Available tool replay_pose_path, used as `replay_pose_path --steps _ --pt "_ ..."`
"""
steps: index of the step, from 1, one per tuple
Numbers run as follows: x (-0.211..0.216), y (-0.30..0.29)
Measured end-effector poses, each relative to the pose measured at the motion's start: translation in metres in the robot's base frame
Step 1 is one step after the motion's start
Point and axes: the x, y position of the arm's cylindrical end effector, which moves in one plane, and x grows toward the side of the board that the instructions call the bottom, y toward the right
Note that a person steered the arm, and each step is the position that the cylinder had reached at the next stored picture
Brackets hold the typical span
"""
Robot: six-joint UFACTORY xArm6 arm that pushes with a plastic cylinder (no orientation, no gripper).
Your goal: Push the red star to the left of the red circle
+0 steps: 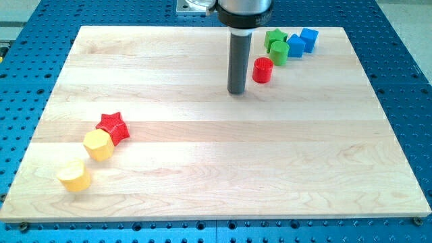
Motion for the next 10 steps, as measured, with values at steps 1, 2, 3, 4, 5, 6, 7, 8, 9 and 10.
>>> replay_pose_path --steps 1,2,3,4,5,6,7,8,9,10 --pt "-0.016 0.057" --pt "-0.016 0.070" --pt "0.096 -0.015" --pt "0.204 -0.132" --pt "0.243 -0.229" --pt "0.228 -0.279" --pt "0.197 -0.252" --pt "0.155 -0.234" --pt "0.108 -0.234" --pt "0.060 -0.215"
